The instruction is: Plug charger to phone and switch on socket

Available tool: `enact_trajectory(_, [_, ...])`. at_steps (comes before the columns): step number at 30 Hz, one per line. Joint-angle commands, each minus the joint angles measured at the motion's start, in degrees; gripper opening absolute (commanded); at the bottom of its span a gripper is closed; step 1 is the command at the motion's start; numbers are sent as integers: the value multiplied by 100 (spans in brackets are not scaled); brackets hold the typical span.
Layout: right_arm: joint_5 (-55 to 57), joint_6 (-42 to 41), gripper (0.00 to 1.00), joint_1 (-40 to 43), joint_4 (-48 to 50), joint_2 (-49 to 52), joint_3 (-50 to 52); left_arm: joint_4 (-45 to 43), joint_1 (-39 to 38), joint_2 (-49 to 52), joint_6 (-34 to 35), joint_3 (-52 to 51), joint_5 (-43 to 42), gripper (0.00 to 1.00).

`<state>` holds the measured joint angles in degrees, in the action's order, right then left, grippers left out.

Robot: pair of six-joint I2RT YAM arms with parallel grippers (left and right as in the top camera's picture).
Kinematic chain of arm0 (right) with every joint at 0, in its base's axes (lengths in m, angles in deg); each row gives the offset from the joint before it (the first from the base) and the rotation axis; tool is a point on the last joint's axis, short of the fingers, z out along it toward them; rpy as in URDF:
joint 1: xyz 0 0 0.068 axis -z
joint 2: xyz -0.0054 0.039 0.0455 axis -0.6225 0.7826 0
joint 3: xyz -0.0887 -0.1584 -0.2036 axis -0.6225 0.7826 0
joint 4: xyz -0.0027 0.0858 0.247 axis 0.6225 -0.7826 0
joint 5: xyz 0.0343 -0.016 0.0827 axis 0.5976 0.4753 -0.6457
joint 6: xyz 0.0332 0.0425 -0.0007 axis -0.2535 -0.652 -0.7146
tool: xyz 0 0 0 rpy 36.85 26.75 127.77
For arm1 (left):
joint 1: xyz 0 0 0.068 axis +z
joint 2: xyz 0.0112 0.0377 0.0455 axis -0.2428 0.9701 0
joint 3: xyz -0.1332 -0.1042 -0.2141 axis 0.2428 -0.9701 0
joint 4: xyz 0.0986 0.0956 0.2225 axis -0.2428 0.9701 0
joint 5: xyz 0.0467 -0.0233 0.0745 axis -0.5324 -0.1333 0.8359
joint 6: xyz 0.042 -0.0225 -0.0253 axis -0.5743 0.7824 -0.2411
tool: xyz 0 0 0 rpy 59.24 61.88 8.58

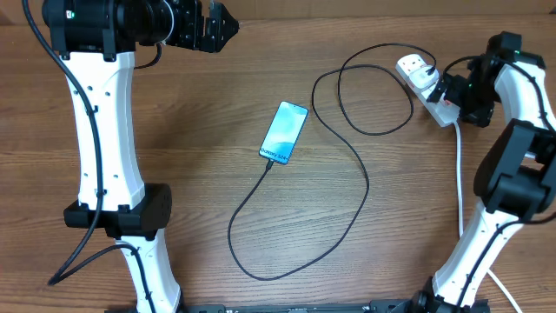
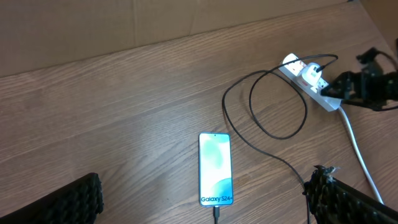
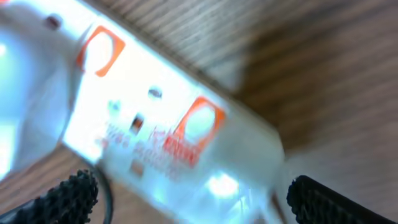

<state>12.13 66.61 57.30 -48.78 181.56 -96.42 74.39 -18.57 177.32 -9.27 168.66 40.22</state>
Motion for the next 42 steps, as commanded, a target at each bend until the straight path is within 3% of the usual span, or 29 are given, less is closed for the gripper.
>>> enact_trajectory(1, [-4,4,100,105,-247,-1167,-85,15,-37,31,-87,13,37,100])
enact_trajectory(8, [-66,0,100,83,-1285,-2680,-83,15,-37,31,-87,13,37,100])
enact_trajectory(15, [-118,2,100,-61,-1720,-4245,131,15,-37,31,-90,13,37,100])
enact_trajectory(26, [-315,2,100,-540,-1692,-7125,1687,15,-37,31,-87,13,37,100])
enact_trajectory(34, [-686,2,100,-540,-2059,-7812,2039,15,-37,31,-87,13,37,100])
enact_trajectory(42, [-678,4,100,-540,-3311,-7761,2039,15,-37,31,-87,13,37,100])
